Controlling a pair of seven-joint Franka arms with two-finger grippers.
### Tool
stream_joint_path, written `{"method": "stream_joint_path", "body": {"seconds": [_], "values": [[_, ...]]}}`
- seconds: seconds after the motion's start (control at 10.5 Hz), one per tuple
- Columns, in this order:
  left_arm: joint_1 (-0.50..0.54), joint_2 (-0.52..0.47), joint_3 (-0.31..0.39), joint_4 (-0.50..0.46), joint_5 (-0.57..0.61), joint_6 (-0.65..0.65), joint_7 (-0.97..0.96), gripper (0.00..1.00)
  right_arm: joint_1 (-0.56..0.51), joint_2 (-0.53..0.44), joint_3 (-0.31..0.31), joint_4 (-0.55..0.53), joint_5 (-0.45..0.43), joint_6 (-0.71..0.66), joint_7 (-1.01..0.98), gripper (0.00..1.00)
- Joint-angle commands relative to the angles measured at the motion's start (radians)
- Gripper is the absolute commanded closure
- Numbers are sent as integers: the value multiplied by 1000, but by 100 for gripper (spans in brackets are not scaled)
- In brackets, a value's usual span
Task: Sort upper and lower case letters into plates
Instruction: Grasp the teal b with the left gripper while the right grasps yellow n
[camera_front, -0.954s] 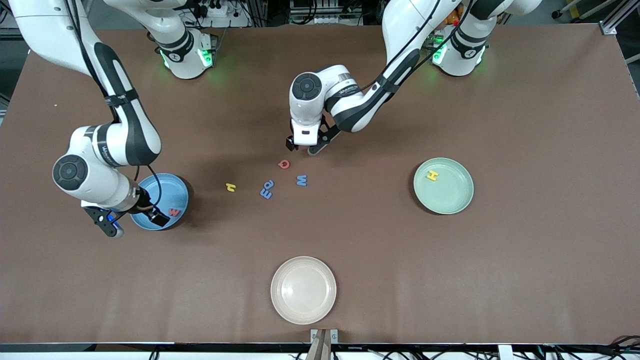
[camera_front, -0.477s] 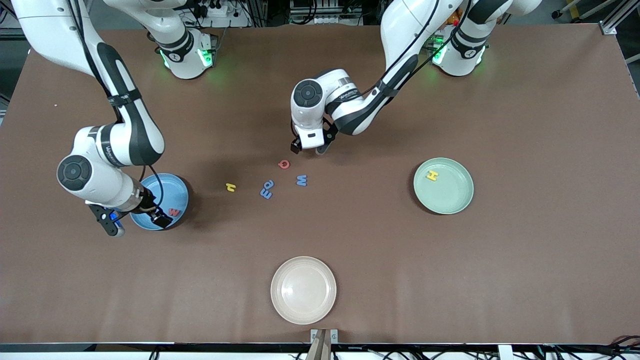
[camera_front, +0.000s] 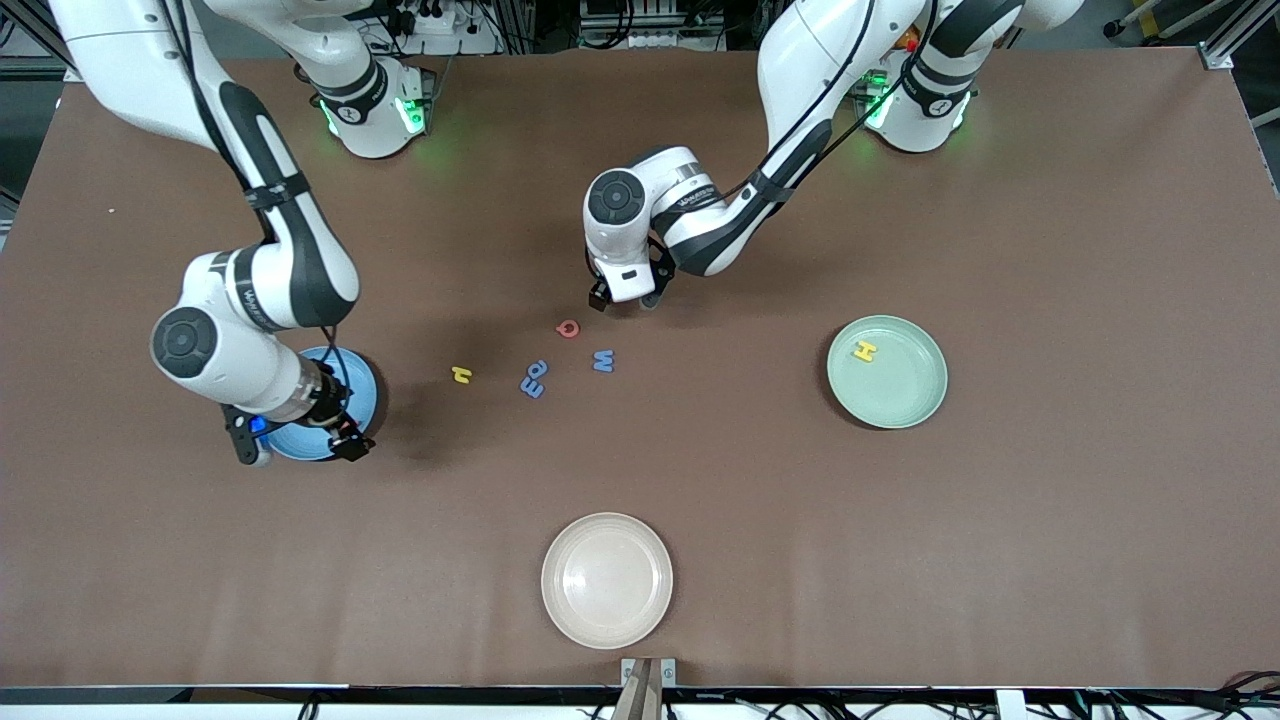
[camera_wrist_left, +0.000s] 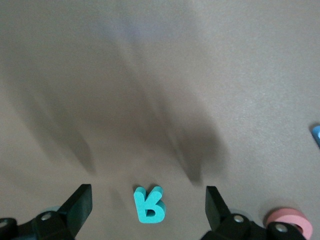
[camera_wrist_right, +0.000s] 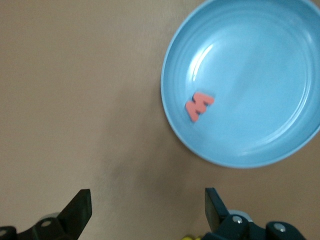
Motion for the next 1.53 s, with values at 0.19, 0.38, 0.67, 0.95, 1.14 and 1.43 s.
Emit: {"method": "stream_joint_path", "body": {"seconds": [0.19, 0.38, 0.67, 0.95, 1.14, 1.43], "values": [[-40, 30, 5, 27, -10, 24, -80, 0, 43, 37, -7, 12, 17, 5, 300, 0], [-47, 32, 7, 27, -5, 25, -99, 0, 63, 52, -12, -2, 19, 12, 407, 0], [-49, 47, 8, 25, 11, 60, -99, 0, 91, 83, -12, -8, 22, 90, 561, 0], [-49, 55, 8, 25, 12, 65, -99, 24, 97, 69, -12, -83, 23, 175, 579, 0], [-49, 55, 8, 24, 28, 65, -100, 32, 99, 66, -12, -83, 22, 172, 622, 0], [-49, 53, 8, 24, 30, 64, -96, 50, 129, 57, -12, -92, 22, 170, 680, 0]]}}
